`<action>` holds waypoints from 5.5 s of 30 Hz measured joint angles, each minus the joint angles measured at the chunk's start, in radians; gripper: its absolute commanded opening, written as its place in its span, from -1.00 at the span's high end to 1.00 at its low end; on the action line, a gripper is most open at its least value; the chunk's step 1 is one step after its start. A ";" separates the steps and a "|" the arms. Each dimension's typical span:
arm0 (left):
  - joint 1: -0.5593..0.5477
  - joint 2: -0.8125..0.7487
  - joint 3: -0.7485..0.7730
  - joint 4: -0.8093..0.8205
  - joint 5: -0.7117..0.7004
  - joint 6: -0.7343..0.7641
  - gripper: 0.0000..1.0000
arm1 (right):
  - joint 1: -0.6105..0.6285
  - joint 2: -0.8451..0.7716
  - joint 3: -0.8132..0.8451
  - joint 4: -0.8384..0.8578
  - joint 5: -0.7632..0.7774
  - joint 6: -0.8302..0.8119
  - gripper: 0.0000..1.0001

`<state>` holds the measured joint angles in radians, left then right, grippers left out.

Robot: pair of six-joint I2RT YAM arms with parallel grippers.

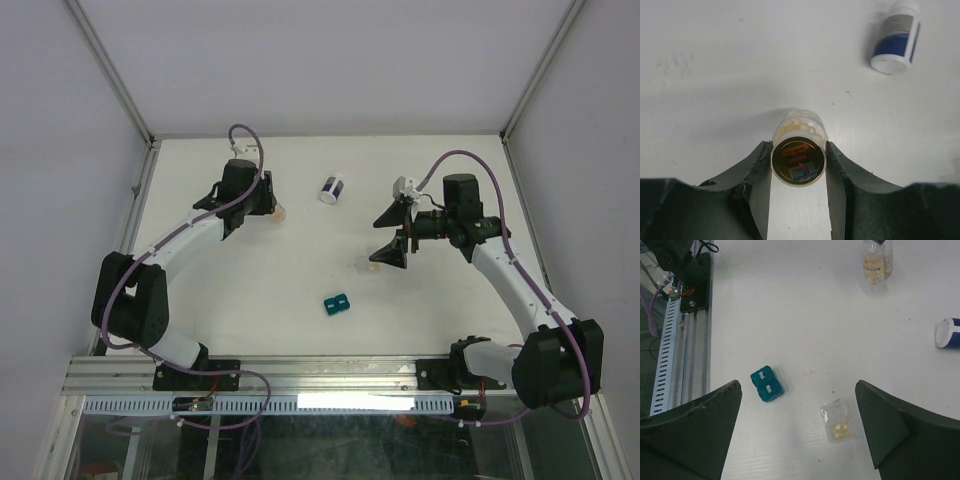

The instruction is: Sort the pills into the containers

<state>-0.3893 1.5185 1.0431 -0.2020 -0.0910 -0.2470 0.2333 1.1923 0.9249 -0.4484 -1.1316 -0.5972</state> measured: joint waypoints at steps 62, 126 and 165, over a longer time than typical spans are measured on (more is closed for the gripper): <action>-0.391 0.329 -0.312 0.939 0.649 0.551 -0.58 | -0.221 0.573 0.105 0.120 0.225 0.426 0.72; -0.397 0.490 -0.169 0.864 0.642 0.531 0.56 | -0.070 0.633 0.167 -0.187 0.200 0.159 0.91; -0.397 0.490 -0.167 0.860 0.642 0.524 0.60 | 0.057 0.469 0.141 -0.167 0.468 0.145 1.00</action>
<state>-0.7864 2.0087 0.8764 0.6582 0.5514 0.2768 0.2901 1.6611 1.0657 -0.6151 -0.6632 -0.4526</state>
